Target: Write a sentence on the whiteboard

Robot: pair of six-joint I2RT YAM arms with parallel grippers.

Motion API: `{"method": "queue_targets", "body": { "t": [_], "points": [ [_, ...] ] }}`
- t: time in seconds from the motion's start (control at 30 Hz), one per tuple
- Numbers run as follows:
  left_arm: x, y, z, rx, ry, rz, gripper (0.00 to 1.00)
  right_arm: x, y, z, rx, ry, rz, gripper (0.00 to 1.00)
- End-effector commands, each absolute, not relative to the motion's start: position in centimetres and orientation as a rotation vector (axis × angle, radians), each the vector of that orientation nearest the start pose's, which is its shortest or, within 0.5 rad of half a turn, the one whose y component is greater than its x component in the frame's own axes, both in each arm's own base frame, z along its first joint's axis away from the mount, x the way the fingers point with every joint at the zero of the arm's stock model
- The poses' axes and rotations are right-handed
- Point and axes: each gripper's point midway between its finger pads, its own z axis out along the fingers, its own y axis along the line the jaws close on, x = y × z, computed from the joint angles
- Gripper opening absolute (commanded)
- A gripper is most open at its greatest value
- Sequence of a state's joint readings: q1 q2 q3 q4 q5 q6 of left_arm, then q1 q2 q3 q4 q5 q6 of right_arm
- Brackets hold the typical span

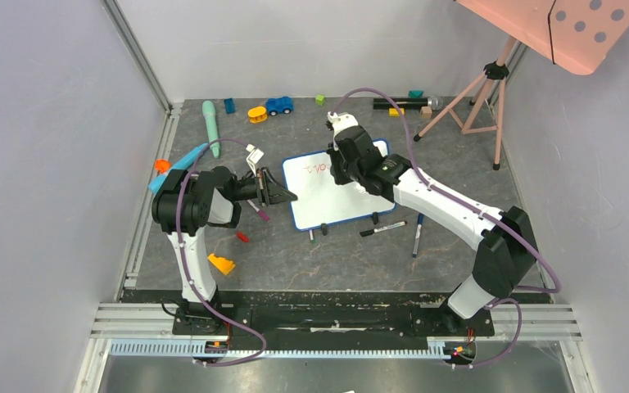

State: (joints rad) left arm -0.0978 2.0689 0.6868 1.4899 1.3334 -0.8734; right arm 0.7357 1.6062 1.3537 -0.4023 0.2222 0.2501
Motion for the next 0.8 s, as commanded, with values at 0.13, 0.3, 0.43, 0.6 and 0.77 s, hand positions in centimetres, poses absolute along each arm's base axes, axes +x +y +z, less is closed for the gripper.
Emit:
{"method": "queue_targets", "body": {
  "t": [0.13,0.3,0.43,0.6,0.77],
  "points": [
    [31.2,-21.0,9.9,0.692,1.679,-1.657,0.02,37.1,28.9,20.4,-0.394,2.129,0.324,0.0],
    [31.2,-21.0,9.9,0.693,1.678,-1.656,0.02,37.0,29.3,20.7,-0.401,2.116,0.351,0.0],
    [31.2,-21.0,9.9,0.693,1.678,-1.656,0.02,36.9,29.3,21.2,-0.402,2.1,0.363,0.0],
    [31.1,-21.0,9.8,0.691,1.68,-1.658,0.02,36.5,29.0,21.9,-0.405,2.087,0.37,0.0],
    [31.1,-21.1,9.9,0.691,1.679,-1.657,0.02,35.4,28.4,22.3,-0.413,2.076,0.403,0.0]
  ]
}}
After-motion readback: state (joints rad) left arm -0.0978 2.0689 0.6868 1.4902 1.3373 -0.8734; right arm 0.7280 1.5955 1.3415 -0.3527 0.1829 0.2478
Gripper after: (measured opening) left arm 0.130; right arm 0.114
